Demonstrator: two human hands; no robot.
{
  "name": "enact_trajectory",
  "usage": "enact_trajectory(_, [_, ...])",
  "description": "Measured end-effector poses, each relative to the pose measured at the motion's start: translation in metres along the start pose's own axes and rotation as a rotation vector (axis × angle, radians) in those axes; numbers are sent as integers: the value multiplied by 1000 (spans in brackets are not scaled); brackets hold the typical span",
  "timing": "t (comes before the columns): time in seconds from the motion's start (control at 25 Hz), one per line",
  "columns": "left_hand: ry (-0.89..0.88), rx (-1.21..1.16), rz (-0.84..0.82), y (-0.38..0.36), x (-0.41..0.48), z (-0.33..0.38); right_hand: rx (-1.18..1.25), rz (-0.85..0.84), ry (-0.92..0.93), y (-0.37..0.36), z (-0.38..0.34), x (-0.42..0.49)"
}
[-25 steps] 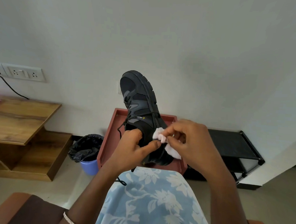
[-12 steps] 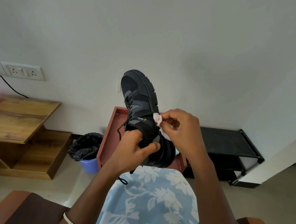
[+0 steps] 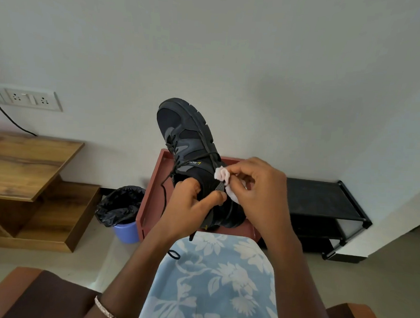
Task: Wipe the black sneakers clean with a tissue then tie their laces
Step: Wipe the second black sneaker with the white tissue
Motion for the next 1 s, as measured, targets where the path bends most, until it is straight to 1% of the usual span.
enact_trajectory(0.08, [6,-51,12,2,0,0,-17,17,33,-8,-5,2])
enact_trajectory(0.2, [49,-119,53,9,0,-3,-69,63,89,-5,-9,-20])
enact_trajectory(0.36, [123,-193,104,17,4,0,2,68,57,8,-6,-44])
enact_trajectory(0.52, [122,-172,72,11,3,5,-4,122,27,5,-7,-20])
enact_trajectory(0.6, [102,-148,37,9,0,7,-8,107,22,-1,-7,-3])
enact_trajectory(0.64, [95,-145,45,9,0,8,1,78,19,-4,-6,3])
enact_trajectory(0.72, [113,-165,105,12,0,7,23,31,9,-5,-4,2])
enact_trajectory(0.8, [166,-205,192,19,4,0,49,41,-3,1,-4,-14])
enact_trajectory(0.92, [246,-342,240,24,11,-3,126,84,-64,4,-4,-38])
enact_trajectory(1.0, [286,-393,271,20,11,0,130,170,-83,-2,-4,-41])
Point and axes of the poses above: each hand's wrist, its own x-axis towards the middle knuckle, its own y-axis out of the back of the hand, z = x × y, the point moved 3 cm from there along x, towards the middle knuckle, and after that the axes turned 7 degrees about -x, right-handed, at the moved point
